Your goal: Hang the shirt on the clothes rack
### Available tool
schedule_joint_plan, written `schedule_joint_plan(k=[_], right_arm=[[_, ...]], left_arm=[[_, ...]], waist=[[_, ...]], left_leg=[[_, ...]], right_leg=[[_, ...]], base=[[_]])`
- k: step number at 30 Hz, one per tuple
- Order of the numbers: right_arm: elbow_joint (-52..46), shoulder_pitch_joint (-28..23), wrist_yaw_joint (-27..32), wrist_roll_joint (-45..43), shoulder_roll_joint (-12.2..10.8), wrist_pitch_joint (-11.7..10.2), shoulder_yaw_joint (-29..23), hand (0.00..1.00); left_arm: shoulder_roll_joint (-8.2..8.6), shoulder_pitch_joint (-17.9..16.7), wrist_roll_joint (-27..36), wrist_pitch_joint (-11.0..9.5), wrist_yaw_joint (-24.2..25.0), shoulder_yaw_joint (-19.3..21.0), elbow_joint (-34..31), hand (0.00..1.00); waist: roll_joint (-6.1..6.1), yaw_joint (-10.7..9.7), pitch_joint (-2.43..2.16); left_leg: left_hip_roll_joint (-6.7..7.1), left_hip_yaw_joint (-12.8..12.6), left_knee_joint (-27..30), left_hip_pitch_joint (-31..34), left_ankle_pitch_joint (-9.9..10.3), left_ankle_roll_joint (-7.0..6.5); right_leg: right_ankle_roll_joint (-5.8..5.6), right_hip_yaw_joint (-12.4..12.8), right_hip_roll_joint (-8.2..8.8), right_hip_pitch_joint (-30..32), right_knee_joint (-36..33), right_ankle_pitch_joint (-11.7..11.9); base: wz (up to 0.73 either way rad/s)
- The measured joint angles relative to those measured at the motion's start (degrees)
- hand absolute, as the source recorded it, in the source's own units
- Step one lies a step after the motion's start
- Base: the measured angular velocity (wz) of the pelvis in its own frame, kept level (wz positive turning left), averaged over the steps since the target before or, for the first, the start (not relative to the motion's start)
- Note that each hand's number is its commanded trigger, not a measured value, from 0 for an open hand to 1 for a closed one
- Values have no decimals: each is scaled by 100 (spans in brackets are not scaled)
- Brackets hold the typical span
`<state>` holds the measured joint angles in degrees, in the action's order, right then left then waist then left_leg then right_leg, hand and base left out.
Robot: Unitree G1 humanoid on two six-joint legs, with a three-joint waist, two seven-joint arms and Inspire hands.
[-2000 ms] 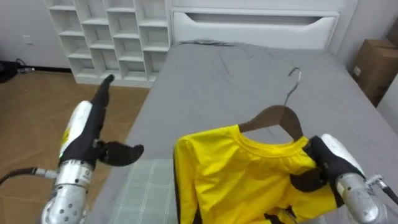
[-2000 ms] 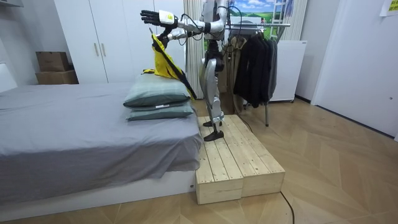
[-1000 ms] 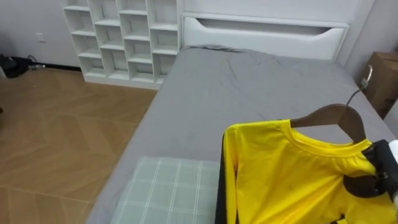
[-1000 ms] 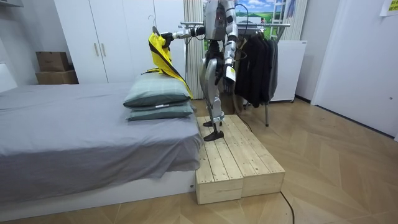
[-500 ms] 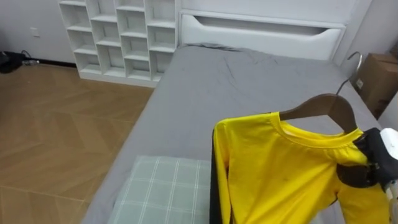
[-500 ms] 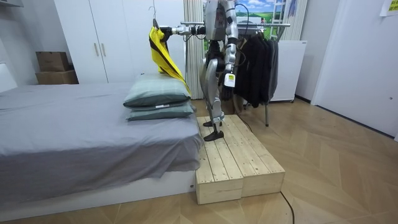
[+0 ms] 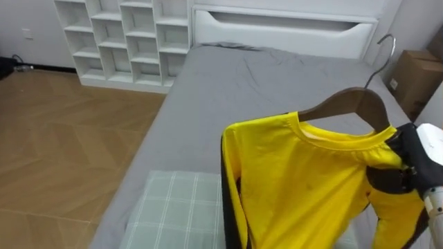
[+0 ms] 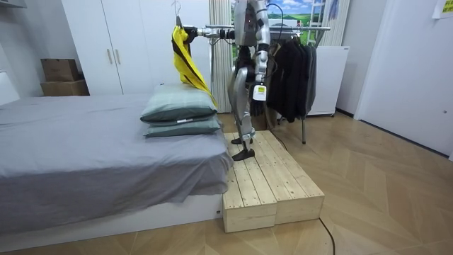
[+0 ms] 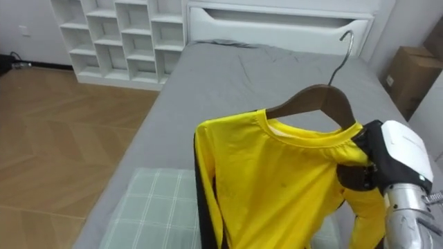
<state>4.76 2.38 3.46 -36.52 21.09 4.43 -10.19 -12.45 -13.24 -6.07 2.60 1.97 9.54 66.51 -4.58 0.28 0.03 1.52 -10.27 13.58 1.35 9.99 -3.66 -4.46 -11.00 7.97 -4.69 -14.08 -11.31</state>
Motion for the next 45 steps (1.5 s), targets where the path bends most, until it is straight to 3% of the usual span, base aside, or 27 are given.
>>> schedule_joint_plan(k=[5,8,9,11,12,13,14,16,20,23,25,28,30,31,32,34,35,36,37,38,39,40,42,43,45], right_arm=[[-339,-443,-49,-2,-7,-15,-25,100],[-458,-657,-167,-44,-8,-44,-31,100],[-458,-659,-174,-11,-8,-80,-31,100],[-451,-675,-161,-13,-9,-87,-35,100],[-399,-672,-161,-4,-8,-115,-34,100],[-336,-680,-161,-12,-11,-118,-33,100],[-309,-688,-162,-13,-9,-111,-34,100],[-269,-689,-161,-27,-9,-67,-9,100],[-272,-687,-206,-58,-17,-68,29,100],[-371,-681,-314,-60,-16,-68,9,100],[-516,-676,-453,-104,-16,-72,11,100],[-600,-667,-562,-107,-16,-122,10,100],[-694,-661,-641,-123,-16,-139,28,100],[-755,-654,-662,-136,-16,-195,29,100],[-755,-629,-668,-135,-16,-214,48,100],[-776,-563,-666,-178,-16,-226,220,100],[-787,-568,-667,-174,-17,-224,254,100],[-791,-571,-668,-155,-26,-190,300,100],[-794,-568,-668,-154,-29,-124,325,100],[-801,-564,-665,-155,-31,-72,337,100],[-803,-560,-662,-155,-33,-58,338,100],[-812,-558,-662,-183,-35,-52,339,100],[-813,-553,-661,-261,-35,-45,349,100],[-814,-552,-650,-305,-38,-29,352,100],[-848,-552,-599,-302,-47,36,351,100]], left_arm=[[22,75,-437,151,5,-82,25,0],[14,99,-586,160,-2,-91,31,0],[6,137,-571,160,-15,-87,41,0],[-19,264,-572,160,-26,-85,75,0],[-50,351,-550,158,-25,-98,97,0],[-110,409,-486,160,-24,-192,113,0],[-145,476,-474,162,-22,-239,108,0],[-226,631,-473,193,-10,-312,59,0],[-222,822,-460,354,-17,-302,50,0],[-246,781,-467,515,-17,-303,47,0],[-299,784,-474,620,-11,-300,39,0],[-397,770,-474,690,-22,-304,55,0],[-442,717,-468,696,-29,-296,38,0],[-434,713,-468,728,-33,-289,34,0],[-424,713,-475,773,-42,-290,31,0],[-369,642,-760,1037,-146,-299,35,0],[-354,619,-818,1078,-154,-298,35,0],[-327,607,-825,1119,-172,-303,53,0],[-280,606,-826,1125,-185,-304,56,0],[-211,603,-827,1126,-193,-304,55,0],[-168,604,-832,1126,-194,-304,54,0],[-93,604,-861,1126,-194,-299,53,0],[-18,602,-860,1144,-195,-301,53,0],[-1,606,-838,1224,-196,-299,53,0],[18,642,-741,1313,-254,-305,54,0]], waist=[[-147,-160,0],[-113,-178,20],[-91,-168,29],[-16,-164,73],[7,-147,72],[48,-181,99],[47,-227,100],[38,-248,94],[13,-369,76],[-21,-468,59],[-14,-491,52],[-46,-483,47],[-41,-410,55],[-26,-367,62],[-26,-353,62],[-32,-315,67],[-38,-323,66],[-51,-321,74],[-83,-270,91],[-88,-198,90],[-77,-187,87],[-50,-185,80],[-10,-182,81],[14,-207,81],[-1,-380,78]], left_leg=[[-120,-328,-2,7,12,0],[-352,-940,47,-91,113,35],[-449,-1250,68,-154,181,59],[-617,-1800,99,-290,310,104],[-721,-2149,182,-341,423,143],[-797,-2410,237,-410,497,172],[-809,-2533,236,-457,527,180],[-864,-3083,253,-642,629,254],[-1012,-3503,393,-767,696,353],[-1153,-3588,581,-805,752,451],[-1379,-3669,878,-803,876,550],[-1584,-3684,1283,-825,939,663],[-1758,-3481,1744,-777,940,669],[-1810,-3077,2036,-702,903,644],[-1804,-2843,2149,-674,864,621],[-1709,-2056,2398,-630,678,575],[-1650,-1808,2405,-576,649,540],[-1440,-1216,2295,-516,653,521],[-1118,-778,1998,-440,714,493],[-873,-555,1670,-292,753,482],[-761,-460,1499,-189,752,483],[-554,-171,1129,-6,746,483],[-365,203,741,210,621,415],[-318,293,724,227,473,285],[-331,181,708,282,468,285]], right_leg=[[-4,219,-25,186,20,55],[64,297,-129,396,-17,224],[100,272,-151,530,-72,277],[164,36,-166,647,-97,370],[191,-355,-110,706,-168,395],[216,-639,-31,786,-312,400],[251,-735,0,844,-413,382],[358,-848,26,1095,-681,367],[491,-660,-185,1236,-657,418],[574,-626,-303,1250,-634,378],[656,-626,-413,1244,-693,270],[757,-605,-514,1252,-891,82],[821,-425,-614,1265,-1030,-69],[825,-199,-709,1281,-1139,-161],[849,-76,-740,1284,-1191,-187],[959,405,-945,1256,-1240,-193],[988,537,-1015,1219,-1223,-175],[1032,780,-1121,1202,-1130,-131],[1058,1042,-1190,1214,-1015,-39],[1050,1320,-1259,1266,-887,97],[1050,1438,-1301,1284,-806,176],[1031,1655,-1382,1323,-659,319],[1015,1959,-1529,1387,-558,463],[967,2115,-1632,1431,-557,518],[910,2199,-1649,1511,-511,608]], base=[[-33],[-110],[-154],[-160],[-150],[-135],[-115],[-116],[-68],[-32],[-19],[-13],[-43],[-63],[-87],[-108],[-108],[-110],[-144],[-122],[-115],[-85],[-103],[-90],[-44]])
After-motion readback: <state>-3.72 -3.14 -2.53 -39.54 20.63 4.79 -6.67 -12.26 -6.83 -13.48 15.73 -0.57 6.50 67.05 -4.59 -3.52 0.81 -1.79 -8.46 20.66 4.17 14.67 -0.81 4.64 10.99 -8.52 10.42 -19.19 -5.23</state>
